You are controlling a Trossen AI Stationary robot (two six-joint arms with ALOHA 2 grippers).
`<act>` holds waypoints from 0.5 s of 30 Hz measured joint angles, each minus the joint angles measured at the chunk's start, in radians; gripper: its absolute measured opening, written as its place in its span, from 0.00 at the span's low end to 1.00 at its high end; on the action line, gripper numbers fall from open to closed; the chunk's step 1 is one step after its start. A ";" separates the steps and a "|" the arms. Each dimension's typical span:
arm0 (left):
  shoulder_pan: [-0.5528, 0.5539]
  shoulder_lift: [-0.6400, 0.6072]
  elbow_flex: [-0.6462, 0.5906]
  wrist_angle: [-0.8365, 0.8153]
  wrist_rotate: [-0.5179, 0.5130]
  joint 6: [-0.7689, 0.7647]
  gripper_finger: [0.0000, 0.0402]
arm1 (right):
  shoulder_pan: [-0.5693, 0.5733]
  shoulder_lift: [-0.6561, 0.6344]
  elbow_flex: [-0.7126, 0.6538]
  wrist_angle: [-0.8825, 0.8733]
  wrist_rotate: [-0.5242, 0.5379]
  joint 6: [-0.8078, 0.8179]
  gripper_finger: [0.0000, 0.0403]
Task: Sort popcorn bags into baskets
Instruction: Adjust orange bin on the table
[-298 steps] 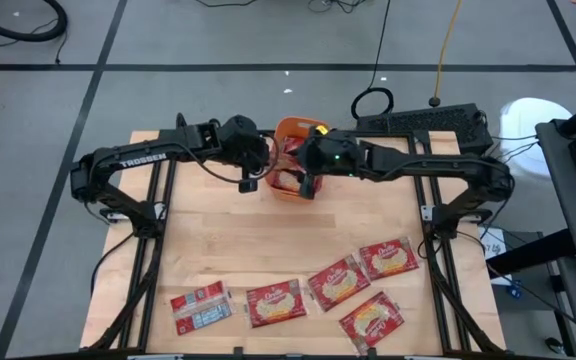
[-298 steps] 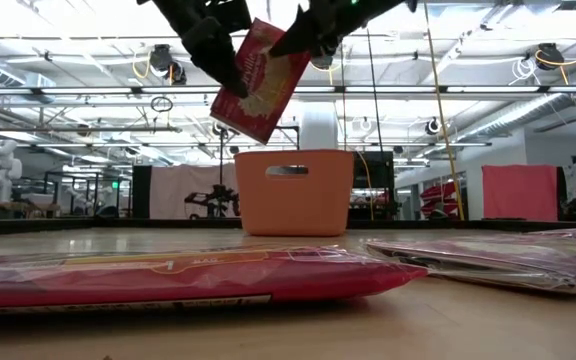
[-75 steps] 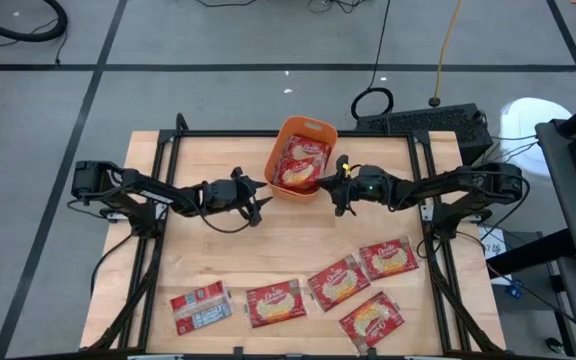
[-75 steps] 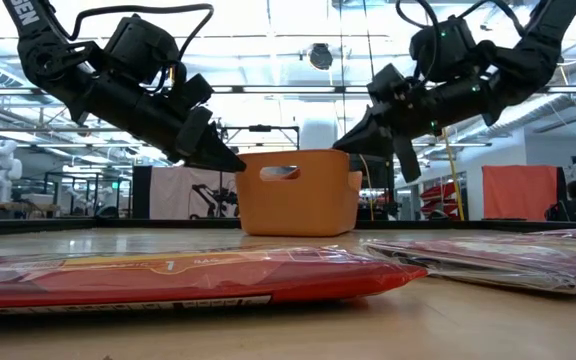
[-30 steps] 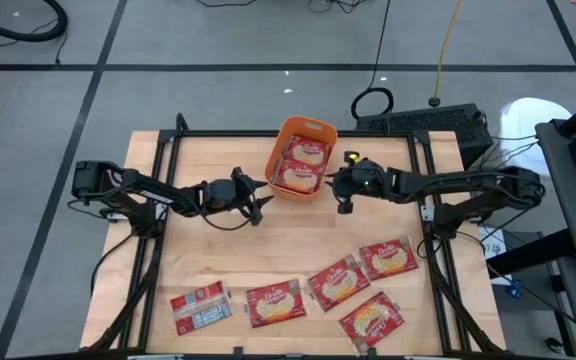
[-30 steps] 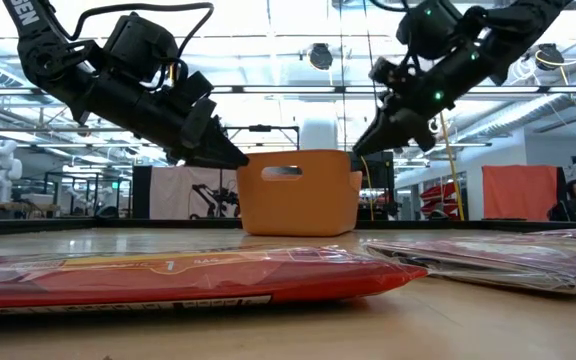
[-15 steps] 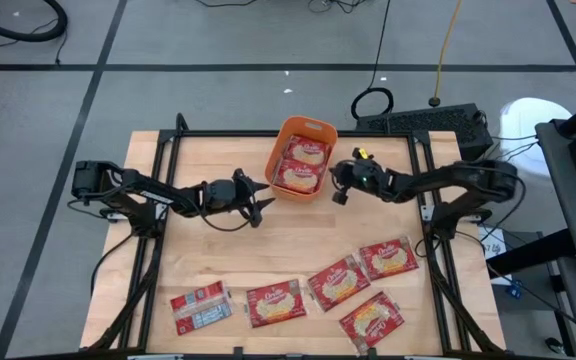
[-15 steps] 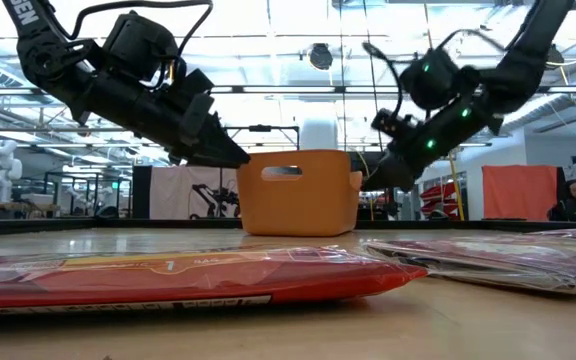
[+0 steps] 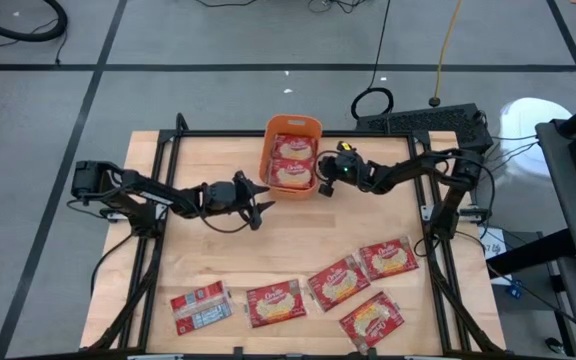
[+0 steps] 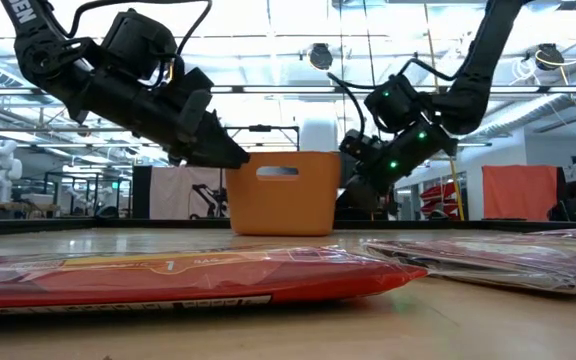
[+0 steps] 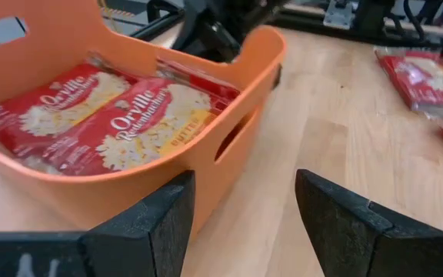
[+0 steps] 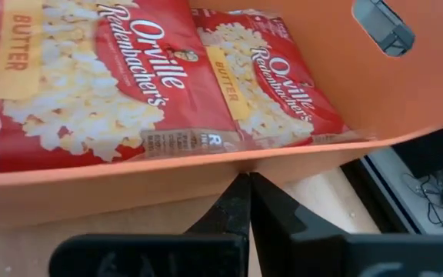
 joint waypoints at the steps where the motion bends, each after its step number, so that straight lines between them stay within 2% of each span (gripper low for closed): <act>1: -0.005 0.000 0.000 -0.004 -0.003 0.002 0.57 | -0.001 0.003 0.004 0.000 -0.001 0.001 0.00; 7: -0.042 0.000 0.000 -0.028 -0.008 -0.003 0.57 | -0.004 -0.056 -0.005 -0.070 -0.003 0.052 0.00; 11: -0.084 -0.011 0.000 -0.028 -0.052 -0.003 0.57 | 0.023 -0.175 -0.041 -0.187 -0.001 0.116 0.00; 15: -0.128 -0.048 0.000 -0.051 -0.128 0.013 0.57 | 0.087 -0.322 -0.078 -0.290 -0.016 0.255 0.00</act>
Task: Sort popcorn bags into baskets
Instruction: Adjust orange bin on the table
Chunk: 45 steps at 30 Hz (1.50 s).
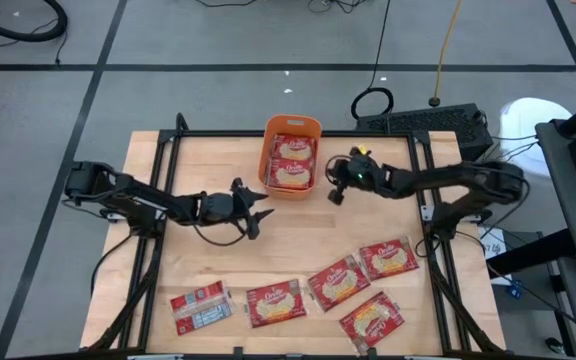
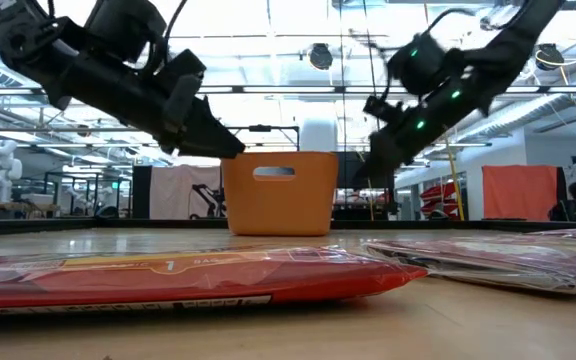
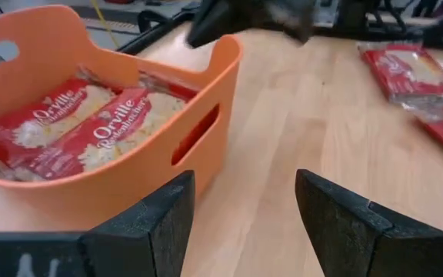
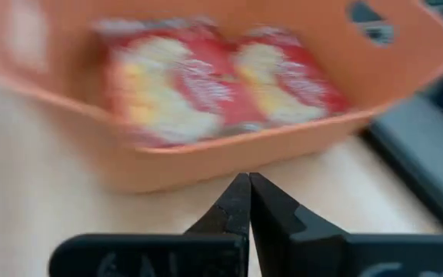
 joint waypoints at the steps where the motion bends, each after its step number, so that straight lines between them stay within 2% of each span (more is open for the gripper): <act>1: -0.007 -0.006 0.000 -0.010 -0.013 0.006 0.57 | 0.024 -0.025 -0.015 0.000 -0.016 0.031 0.00; 6: -0.014 -0.008 -0.001 -0.048 -0.063 0.018 0.57 | 0.165 -0.070 -0.062 0.071 -0.043 0.126 0.00; 11: 0.009 -0.008 -0.001 -0.046 -0.064 0.012 0.57 | 0.234 0.005 -0.063 0.258 0.022 0.120 0.00; 15: 0.034 -0.008 -0.001 -0.040 -0.063 0.017 0.57 | 0.231 0.079 -0.063 0.361 0.038 0.121 0.00; 23: 0.063 -0.008 -0.001 -0.039 -0.060 0.012 0.57 | 0.198 0.155 -0.063 0.392 0.098 0.095 0.00; 35: 0.061 -0.008 -0.001 -0.037 -0.056 -0.001 0.57 | 0.124 0.156 -0.059 0.410 0.122 0.058 0.00; 40: 0.047 -0.007 -0.001 -0.040 -0.041 -0.008 0.57 | 0.133 0.154 -0.059 0.400 0.121 0.060 0.00; 45: 0.004 -0.010 -0.001 -0.040 -0.053 -0.015 0.57 | 0.181 0.093 -0.056 0.329 0.119 0.084 0.00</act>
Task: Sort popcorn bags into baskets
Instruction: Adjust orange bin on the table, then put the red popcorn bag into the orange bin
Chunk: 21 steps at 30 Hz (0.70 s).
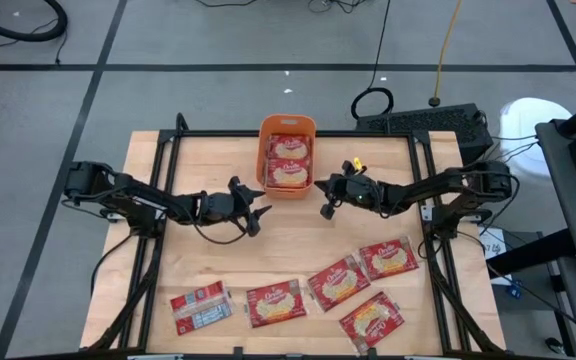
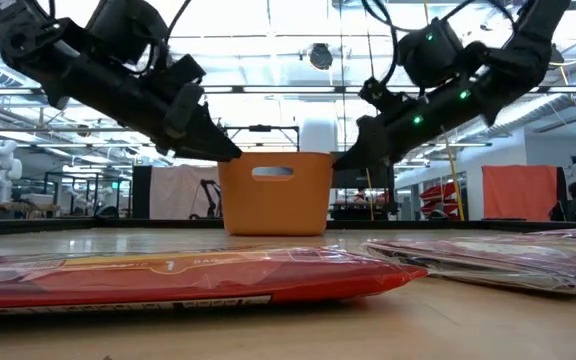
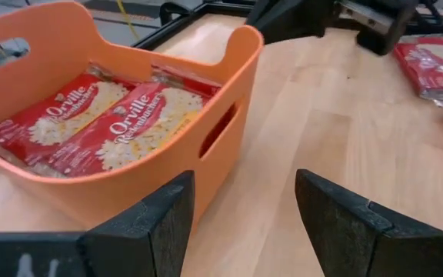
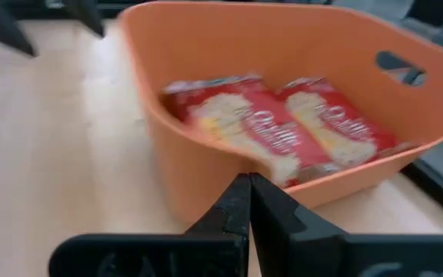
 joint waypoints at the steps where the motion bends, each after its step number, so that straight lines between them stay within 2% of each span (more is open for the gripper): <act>1: -0.016 -0.008 0.000 -0.016 -0.026 0.001 0.57 | 0.016 -0.018 0.000 -0.029 0.000 0.010 0.00; 4: -0.064 -0.018 0.030 -0.101 -0.086 0.004 0.57 | 0.068 -0.074 0.001 -0.108 0.000 0.040 0.00; 8: -0.143 -0.045 0.094 -0.217 -0.095 -0.017 0.57 | 0.147 -0.154 0.001 -0.260 0.000 0.083 0.00; 12: -0.262 -0.046 0.177 -0.424 -0.094 -0.078 0.57 | 0.242 -0.216 0.000 -0.355 -0.001 0.145 0.00; 16: -0.407 -0.040 0.235 -0.612 -0.084 -0.181 0.57 | 0.354 -0.228 -0.005 -0.360 -0.002 0.198 0.00; 21: -0.580 -0.042 0.246 -0.662 -0.003 -0.329 0.57 | 0.496 -0.218 -0.024 -0.276 0.029 0.264 0.00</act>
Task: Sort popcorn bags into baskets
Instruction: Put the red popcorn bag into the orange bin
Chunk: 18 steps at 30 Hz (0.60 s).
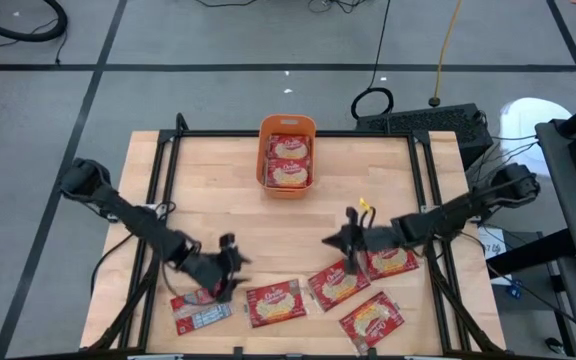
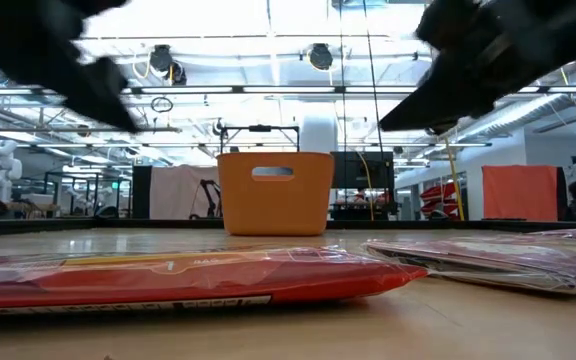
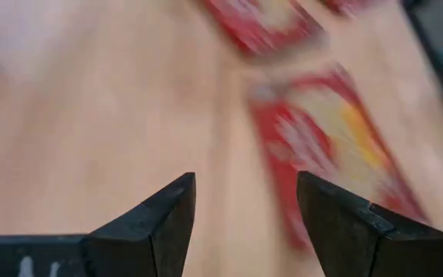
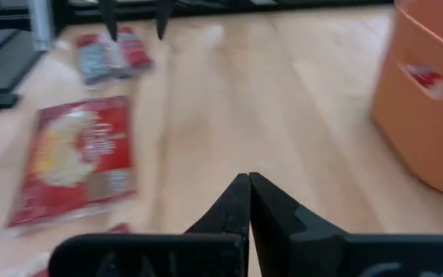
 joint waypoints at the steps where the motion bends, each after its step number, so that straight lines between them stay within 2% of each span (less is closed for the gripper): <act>1: -0.031 0.003 -0.001 -0.011 0.014 -0.027 0.57 | 0.028 0.004 -0.002 0.021 0.023 -0.005 0.00; 6: -0.139 0.071 -0.001 -0.002 0.049 -0.084 0.57 | 0.112 0.019 -0.003 0.118 0.099 -0.089 0.00; 11: -0.158 0.181 -0.002 0.015 0.044 -0.116 0.57 | 0.123 0.019 -0.003 0.165 0.105 -0.142 0.00; 18: -0.129 0.347 0.000 0.203 0.052 0.028 0.57 | 0.123 0.019 -0.003 0.161 0.104 -0.153 0.00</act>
